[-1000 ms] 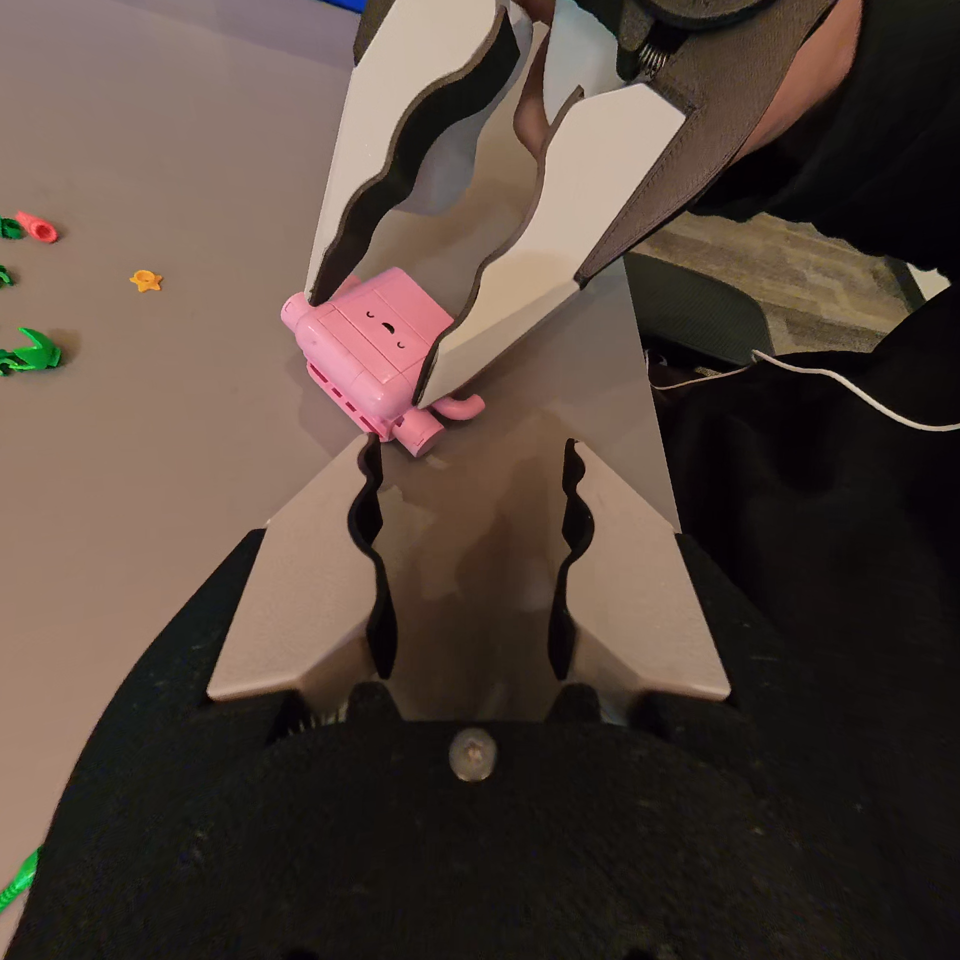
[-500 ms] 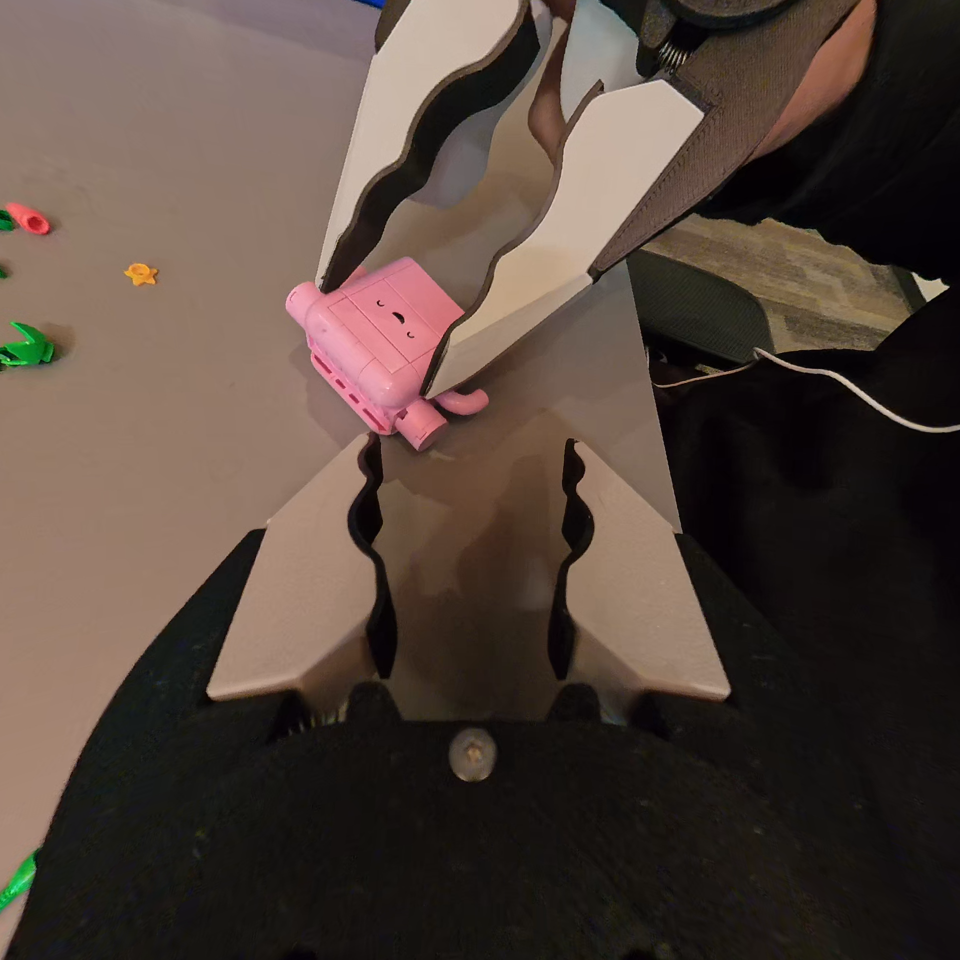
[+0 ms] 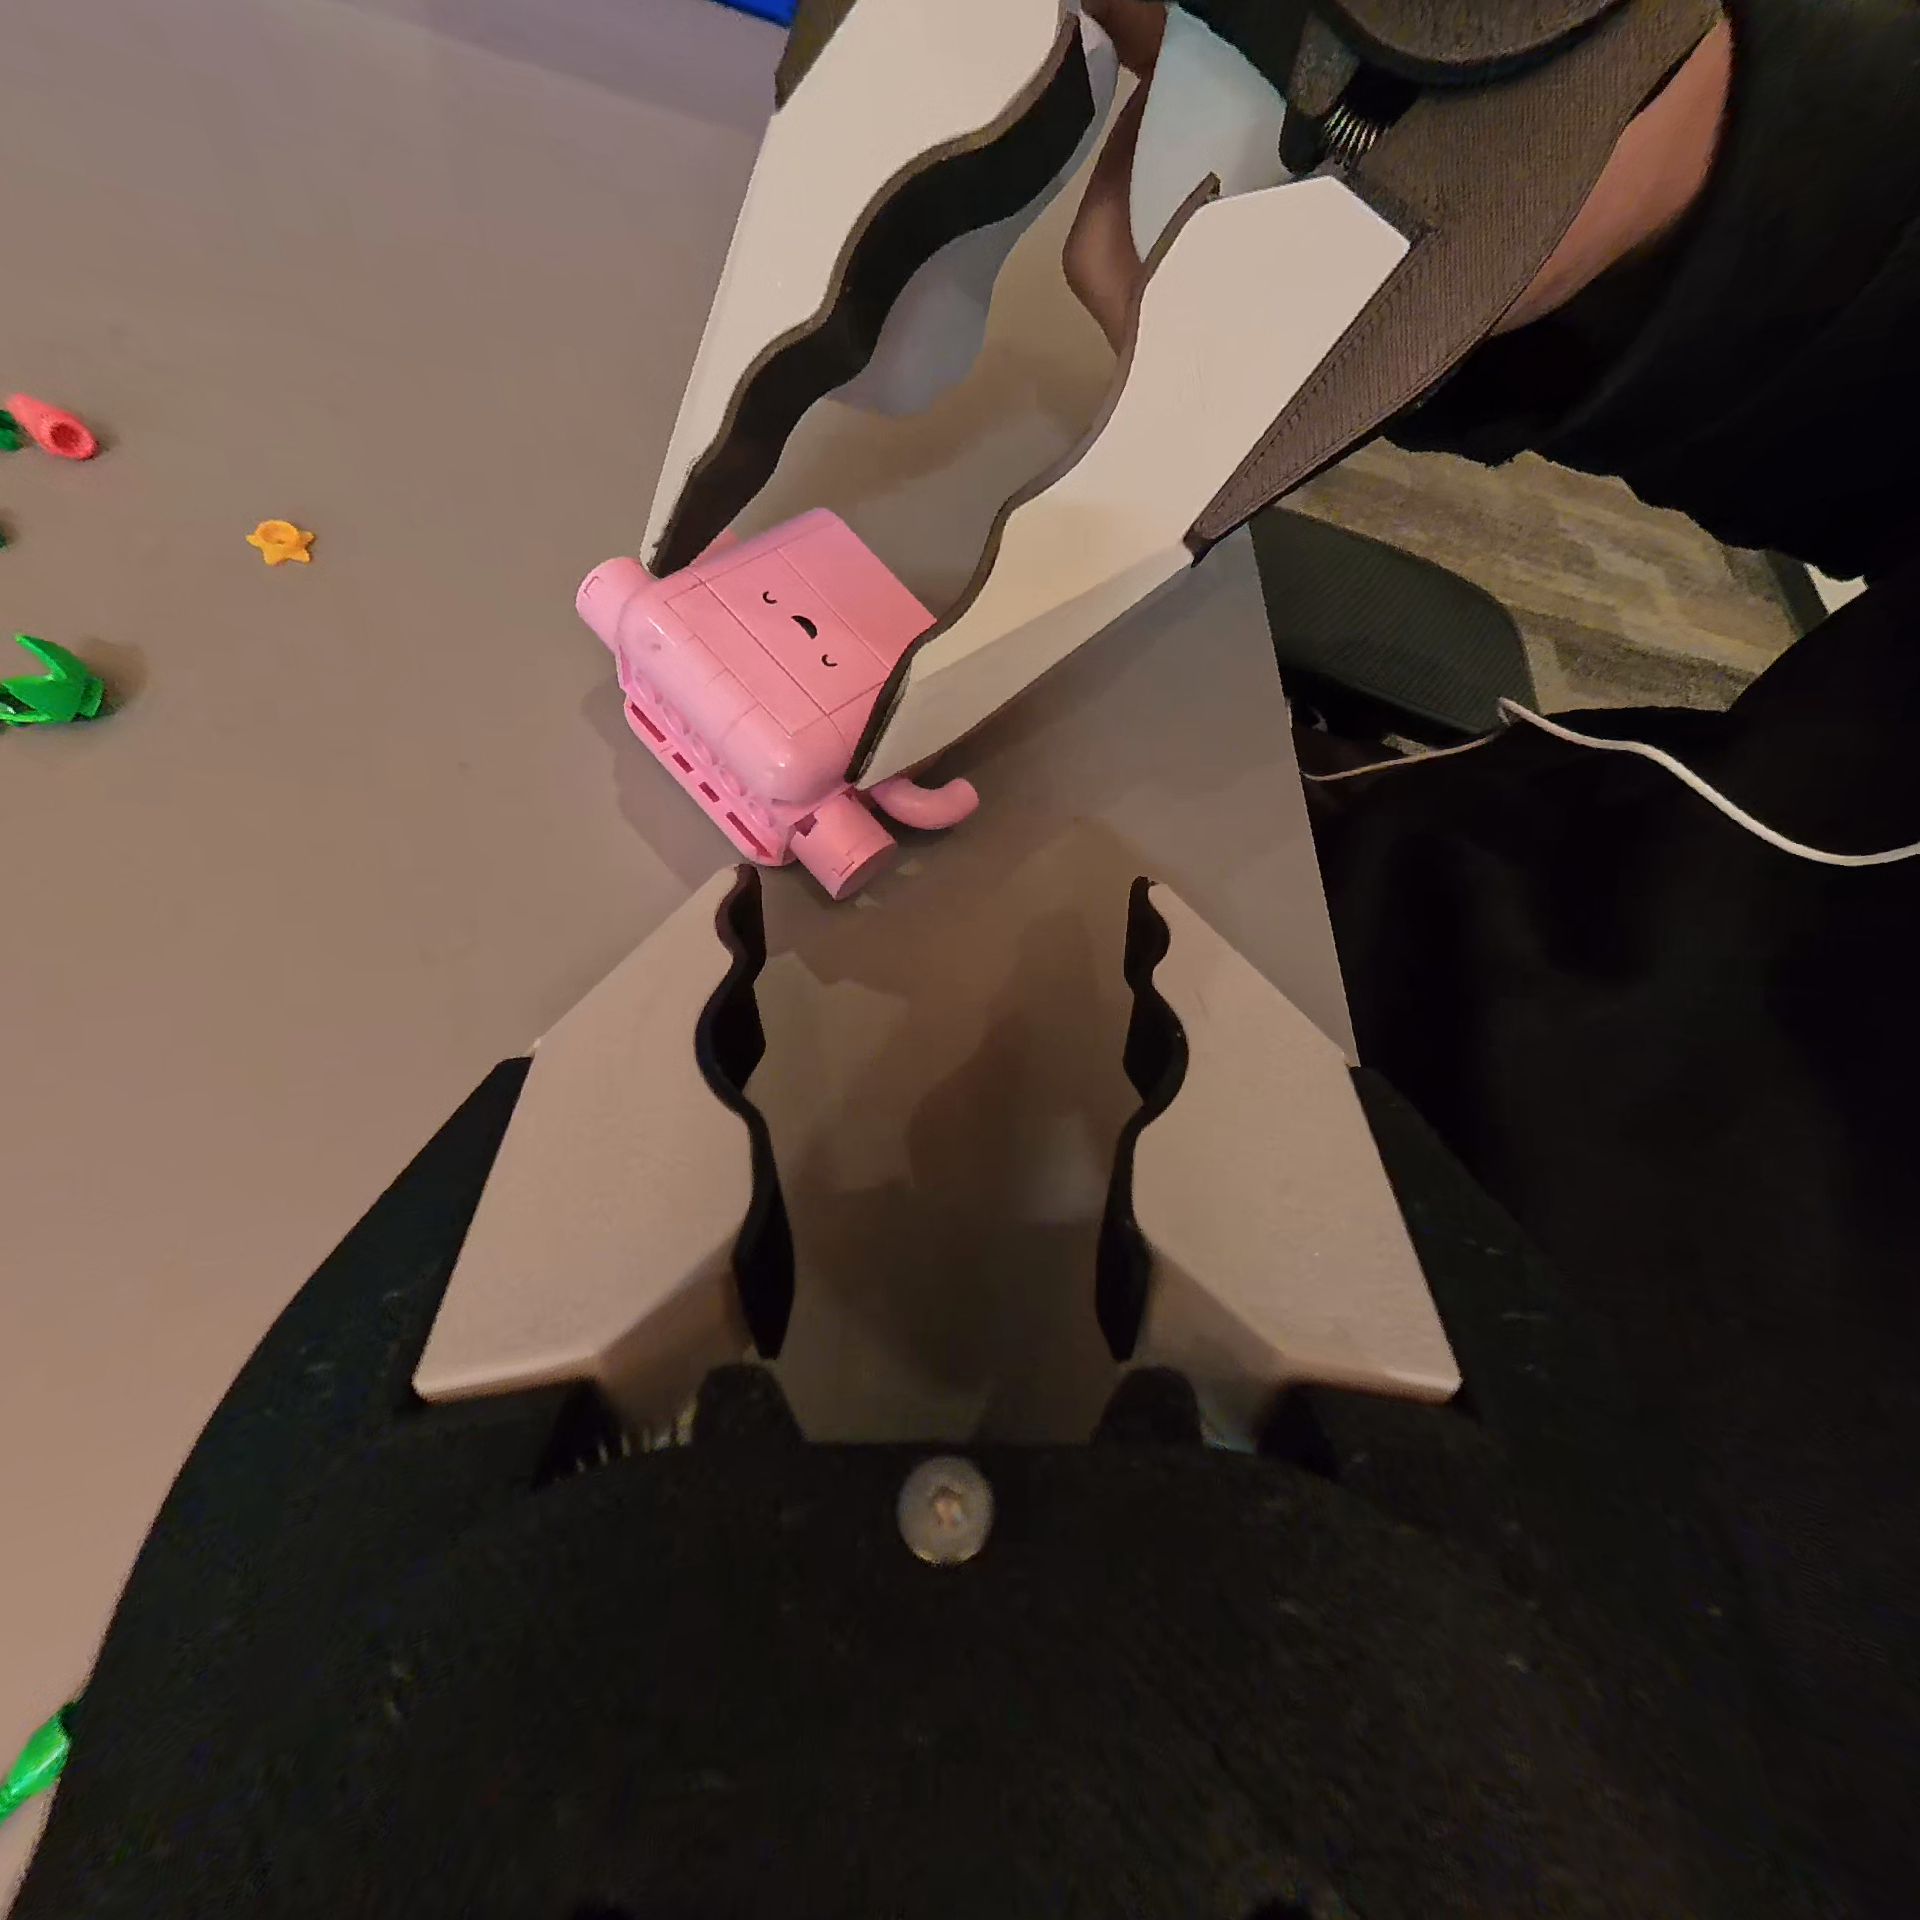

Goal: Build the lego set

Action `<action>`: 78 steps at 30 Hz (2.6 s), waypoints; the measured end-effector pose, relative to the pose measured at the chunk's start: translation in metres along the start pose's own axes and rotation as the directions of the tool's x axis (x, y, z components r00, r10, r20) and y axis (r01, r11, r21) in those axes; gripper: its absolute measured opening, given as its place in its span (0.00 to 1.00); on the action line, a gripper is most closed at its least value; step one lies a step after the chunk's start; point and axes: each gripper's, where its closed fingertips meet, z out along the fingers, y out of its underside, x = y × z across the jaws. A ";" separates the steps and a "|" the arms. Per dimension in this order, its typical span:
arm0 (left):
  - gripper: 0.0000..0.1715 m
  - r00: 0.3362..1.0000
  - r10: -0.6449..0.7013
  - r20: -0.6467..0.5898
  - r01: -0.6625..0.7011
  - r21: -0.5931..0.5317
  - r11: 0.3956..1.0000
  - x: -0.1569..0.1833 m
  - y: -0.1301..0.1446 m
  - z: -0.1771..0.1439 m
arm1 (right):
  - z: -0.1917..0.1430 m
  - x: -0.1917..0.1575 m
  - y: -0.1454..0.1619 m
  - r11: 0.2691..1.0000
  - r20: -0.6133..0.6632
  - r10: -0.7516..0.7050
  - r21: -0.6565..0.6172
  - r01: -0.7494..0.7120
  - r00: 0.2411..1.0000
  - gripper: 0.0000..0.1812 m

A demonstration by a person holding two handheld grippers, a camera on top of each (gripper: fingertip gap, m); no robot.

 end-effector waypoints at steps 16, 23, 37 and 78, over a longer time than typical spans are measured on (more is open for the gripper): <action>0.22 0.858 -0.498 -0.125 0.513 0.197 0.835 -0.044 -0.037 0.012 | 0.001 -0.001 0.000 0.987 0.008 0.016 0.159 -0.017 1.000 0.26; 0.18 0.887 -0.451 -0.102 0.462 0.159 0.872 -0.039 -0.034 0.015 | 0.001 -0.001 -0.001 0.978 0.009 0.016 0.209 -0.017 1.000 0.26; 0.17 0.890 -0.442 -0.108 0.454 0.146 0.879 -0.037 -0.033 0.016 | -0.016 0.013 0.008 0.973 0.006 0.106 0.206 -0.105 0.994 0.00; 0.26 0.859 -0.480 -0.176 0.511 0.339 0.790 -0.056 -0.046 -0.018 | 0.002 -0.002 0.006 0.981 -0.019 0.025 0.192 -0.021 1.000 0.28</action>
